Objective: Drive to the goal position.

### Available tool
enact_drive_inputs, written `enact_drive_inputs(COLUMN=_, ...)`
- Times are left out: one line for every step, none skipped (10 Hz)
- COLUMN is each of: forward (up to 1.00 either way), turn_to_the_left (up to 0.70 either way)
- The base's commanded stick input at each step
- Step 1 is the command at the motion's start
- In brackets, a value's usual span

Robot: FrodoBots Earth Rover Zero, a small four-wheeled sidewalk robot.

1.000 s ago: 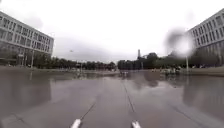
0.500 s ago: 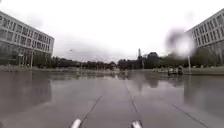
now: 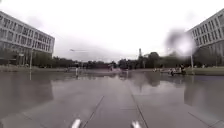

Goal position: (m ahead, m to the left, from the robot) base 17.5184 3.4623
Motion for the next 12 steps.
enact_drive_inputs(forward=0.70, turn_to_the_left=0.00)
enact_drive_inputs(forward=0.70, turn_to_the_left=0.00)
enact_drive_inputs(forward=0.70, turn_to_the_left=0.00)
enact_drive_inputs(forward=0.70, turn_to_the_left=0.00)
enact_drive_inputs(forward=0.70, turn_to_the_left=0.00)
enact_drive_inputs(forward=0.70, turn_to_the_left=0.00)
enact_drive_inputs(forward=0.70, turn_to_the_left=0.00)
enact_drive_inputs(forward=0.70, turn_to_the_left=0.00)
enact_drive_inputs(forward=0.70, turn_to_the_left=0.00)
enact_drive_inputs(forward=0.70, turn_to_the_left=0.00)
enact_drive_inputs(forward=0.70, turn_to_the_left=0.00)
enact_drive_inputs(forward=0.70, turn_to_the_left=0.00)
